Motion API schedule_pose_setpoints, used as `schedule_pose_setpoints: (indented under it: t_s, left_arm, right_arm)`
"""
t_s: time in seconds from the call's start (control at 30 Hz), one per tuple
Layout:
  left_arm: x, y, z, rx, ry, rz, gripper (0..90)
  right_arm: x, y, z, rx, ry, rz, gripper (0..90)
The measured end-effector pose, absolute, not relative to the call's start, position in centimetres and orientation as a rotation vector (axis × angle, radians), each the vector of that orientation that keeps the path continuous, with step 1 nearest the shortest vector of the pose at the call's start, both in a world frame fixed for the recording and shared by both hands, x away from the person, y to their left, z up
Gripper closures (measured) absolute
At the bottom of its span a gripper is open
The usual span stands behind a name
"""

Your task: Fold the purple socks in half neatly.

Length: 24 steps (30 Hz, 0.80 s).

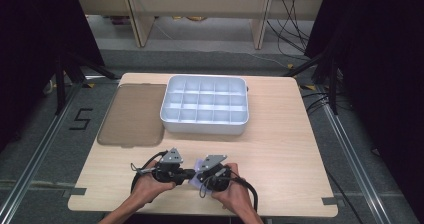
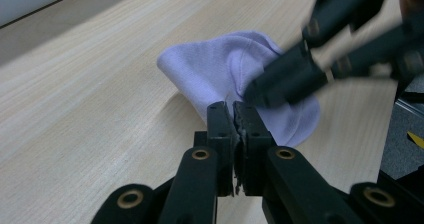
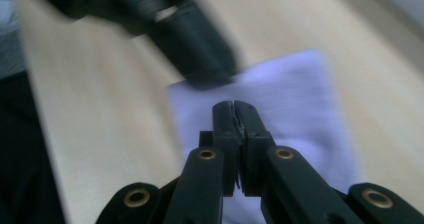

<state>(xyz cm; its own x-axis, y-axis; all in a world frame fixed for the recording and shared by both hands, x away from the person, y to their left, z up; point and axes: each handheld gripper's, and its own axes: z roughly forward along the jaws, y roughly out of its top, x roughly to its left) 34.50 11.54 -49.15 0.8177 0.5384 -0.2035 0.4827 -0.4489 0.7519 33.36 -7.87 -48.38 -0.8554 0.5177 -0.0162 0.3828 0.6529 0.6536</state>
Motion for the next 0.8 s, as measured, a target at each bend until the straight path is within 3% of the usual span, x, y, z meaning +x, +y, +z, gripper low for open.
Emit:
schedule_pose_setpoints:
  t_s: [0.43,0.6,0.8]
  left_arm:
    - [34.2,11.3,-48.5,2.132,0.731,0.094,86.2]
    - [34.0,10.9,-48.3,2.13,0.716,0.101,86.2]
    - [34.1,11.0,-48.0,2.128,0.697,0.106,86.2]
  right_arm:
    - [37.1,-8.6,-48.9,0.821,2.586,0.887,90.0]
    - [37.4,-8.8,-49.3,0.873,2.597,0.849,90.0]
    - [36.2,-10.4,-47.0,0.825,2.572,0.955,90.0]
